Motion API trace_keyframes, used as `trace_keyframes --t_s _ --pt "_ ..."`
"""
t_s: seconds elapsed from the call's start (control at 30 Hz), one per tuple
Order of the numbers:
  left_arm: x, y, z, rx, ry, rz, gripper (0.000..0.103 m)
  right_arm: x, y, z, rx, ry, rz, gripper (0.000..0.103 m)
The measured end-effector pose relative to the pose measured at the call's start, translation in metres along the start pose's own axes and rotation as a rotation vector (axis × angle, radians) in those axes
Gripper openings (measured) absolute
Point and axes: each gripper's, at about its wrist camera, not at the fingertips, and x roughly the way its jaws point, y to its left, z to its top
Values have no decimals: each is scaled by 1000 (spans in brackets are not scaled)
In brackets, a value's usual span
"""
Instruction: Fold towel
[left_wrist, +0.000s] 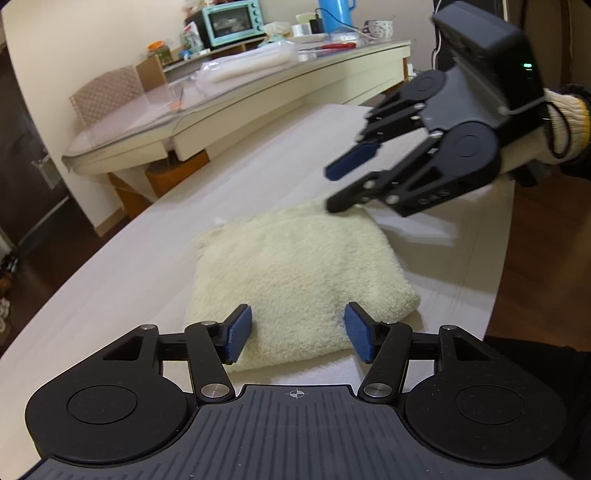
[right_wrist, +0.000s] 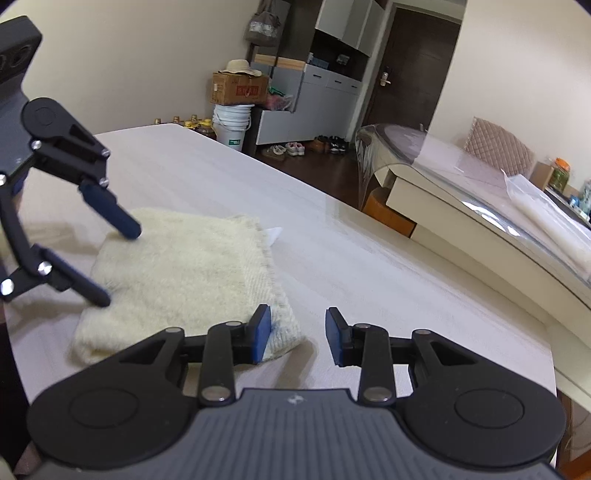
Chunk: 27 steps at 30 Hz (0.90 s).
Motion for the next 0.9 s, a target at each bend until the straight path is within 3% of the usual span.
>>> trace_keyframes --t_s 0.17,0.33,0.67,0.9 --pt "0 13 -3 12 10 33 64 -10 12 -5 48 4 -7 36" --pt "2 24 -5 -54 19 44 64 -16 20 -5 56 6 -3 36" --pt "-10 11 -3 -207 -6 99 59 -20 3 5 112 -32 -3 43" --pt "-10 2 -4 -230 -7 101 59 -20 2 6 128 -37 2 43"
